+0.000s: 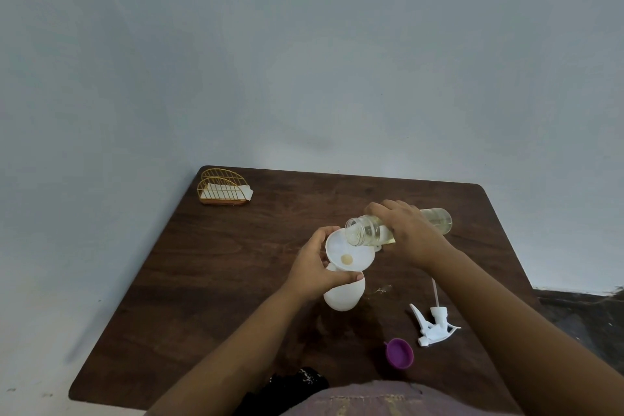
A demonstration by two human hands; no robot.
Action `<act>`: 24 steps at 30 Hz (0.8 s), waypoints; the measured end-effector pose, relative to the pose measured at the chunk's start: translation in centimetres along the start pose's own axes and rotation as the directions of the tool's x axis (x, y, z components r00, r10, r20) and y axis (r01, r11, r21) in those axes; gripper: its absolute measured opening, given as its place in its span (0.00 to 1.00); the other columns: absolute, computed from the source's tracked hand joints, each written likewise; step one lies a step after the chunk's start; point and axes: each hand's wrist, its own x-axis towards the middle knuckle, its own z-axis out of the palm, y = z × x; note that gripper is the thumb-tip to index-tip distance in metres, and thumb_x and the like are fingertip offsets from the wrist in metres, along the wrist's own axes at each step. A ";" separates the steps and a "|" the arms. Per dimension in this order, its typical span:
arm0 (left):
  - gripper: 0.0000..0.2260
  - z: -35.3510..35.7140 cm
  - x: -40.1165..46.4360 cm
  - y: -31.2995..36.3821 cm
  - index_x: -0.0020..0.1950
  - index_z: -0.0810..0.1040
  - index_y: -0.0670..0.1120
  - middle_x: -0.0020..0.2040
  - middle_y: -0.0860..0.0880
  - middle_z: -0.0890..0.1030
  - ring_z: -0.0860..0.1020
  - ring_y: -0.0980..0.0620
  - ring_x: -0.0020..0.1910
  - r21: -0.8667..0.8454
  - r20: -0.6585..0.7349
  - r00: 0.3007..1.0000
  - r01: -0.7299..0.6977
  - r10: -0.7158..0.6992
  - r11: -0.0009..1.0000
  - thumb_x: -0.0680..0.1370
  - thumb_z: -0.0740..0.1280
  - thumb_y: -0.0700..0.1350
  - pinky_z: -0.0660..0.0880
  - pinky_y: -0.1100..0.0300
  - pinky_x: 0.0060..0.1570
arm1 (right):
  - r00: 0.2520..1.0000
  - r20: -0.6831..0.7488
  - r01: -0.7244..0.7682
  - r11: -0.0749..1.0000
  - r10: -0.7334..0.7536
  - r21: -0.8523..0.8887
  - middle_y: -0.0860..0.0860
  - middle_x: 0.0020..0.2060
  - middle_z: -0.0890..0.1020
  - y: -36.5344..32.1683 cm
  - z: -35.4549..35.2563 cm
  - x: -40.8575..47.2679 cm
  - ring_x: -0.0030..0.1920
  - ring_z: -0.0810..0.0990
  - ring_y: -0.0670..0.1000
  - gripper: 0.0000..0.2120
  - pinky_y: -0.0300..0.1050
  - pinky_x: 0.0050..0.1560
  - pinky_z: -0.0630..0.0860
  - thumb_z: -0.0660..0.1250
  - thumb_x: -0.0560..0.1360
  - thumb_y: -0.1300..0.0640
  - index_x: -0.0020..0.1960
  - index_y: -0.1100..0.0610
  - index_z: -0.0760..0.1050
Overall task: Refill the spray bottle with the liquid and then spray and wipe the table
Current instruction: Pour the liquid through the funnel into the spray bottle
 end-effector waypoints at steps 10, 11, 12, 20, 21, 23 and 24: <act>0.36 0.1 0.1 -0.3 0.64 0.71 0.58 0.60 0.60 0.78 0.77 0.58 0.59 0.005 -0.013 1.000 -0.010 0.010 1.000 0.60 0.83 0.51 0.80 0.57 0.55 | 1.000 -0.026 0.014 1.000 -0.014 0.001 0.46 0.44 0.75 0.1 0.2 0.1 0.46 0.73 0.50 0.20 0.45 0.47 0.66 0.73 0.67 0.54 0.57 0.49 0.72; 0.36 0.1 0.0 -0.3 0.64 0.71 0.58 0.60 0.60 0.77 0.77 0.58 0.59 0.005 -0.013 1.000 -0.010 0.010 1.000 0.60 0.83 0.51 0.80 0.57 0.55 | 1.000 -0.027 0.014 1.000 -0.014 0.002 0.46 0.44 0.75 0.1 0.2 0.1 0.46 0.73 0.50 0.20 0.45 0.47 0.66 0.73 0.67 0.53 0.57 0.49 0.72; 0.36 0.1 0.0 -0.3 0.64 0.71 0.58 0.60 0.60 0.77 0.77 0.58 0.59 0.006 -0.013 1.000 -0.010 0.010 1.000 0.60 0.83 0.51 0.80 0.57 0.55 | 0.999 -0.029 0.014 1.000 -0.014 0.003 0.46 0.44 0.75 0.2 0.2 0.1 0.46 0.73 0.50 0.20 0.45 0.47 0.65 0.73 0.67 0.53 0.57 0.49 0.72; 0.36 0.1 0.0 -0.2 0.64 0.71 0.58 0.60 0.60 0.78 0.77 0.57 0.59 0.001 -0.016 1.000 -0.012 0.012 1.000 0.60 0.83 0.51 0.80 0.55 0.55 | 1.000 -0.026 0.015 1.000 -0.015 -0.009 0.46 0.44 0.75 0.3 0.3 0.2 0.45 0.73 0.50 0.20 0.45 0.47 0.66 0.73 0.67 0.52 0.57 0.49 0.71; 0.36 0.1 0.0 -0.2 0.64 0.71 0.58 0.60 0.60 0.78 0.77 0.57 0.59 0.002 -0.017 1.000 -0.012 0.012 1.000 0.60 0.83 0.50 0.80 0.55 0.55 | 1.000 -0.027 0.015 1.000 -0.016 -0.007 0.46 0.44 0.75 0.3 0.3 0.2 0.45 0.73 0.50 0.20 0.45 0.47 0.66 0.73 0.67 0.53 0.57 0.49 0.71; 0.36 0.2 -0.1 -0.2 0.64 0.71 0.58 0.60 0.60 0.77 0.77 0.58 0.59 0.002 -0.018 1.000 -0.013 0.013 1.000 0.61 0.83 0.51 0.80 0.56 0.55 | 1.000 -0.026 0.017 1.000 -0.017 -0.008 0.46 0.44 0.75 0.3 0.4 0.2 0.45 0.73 0.50 0.20 0.45 0.47 0.66 0.73 0.67 0.53 0.57 0.48 0.71; 0.36 0.2 -0.1 -0.2 0.64 0.71 0.59 0.60 0.60 0.77 0.77 0.58 0.59 0.003 -0.018 1.000 -0.014 0.014 1.000 0.61 0.83 0.51 0.80 0.56 0.55 | 1.000 -0.022 0.016 1.000 -0.016 -0.011 0.46 0.44 0.75 0.3 0.4 0.2 0.45 0.73 0.50 0.20 0.45 0.47 0.67 0.73 0.67 0.53 0.57 0.48 0.71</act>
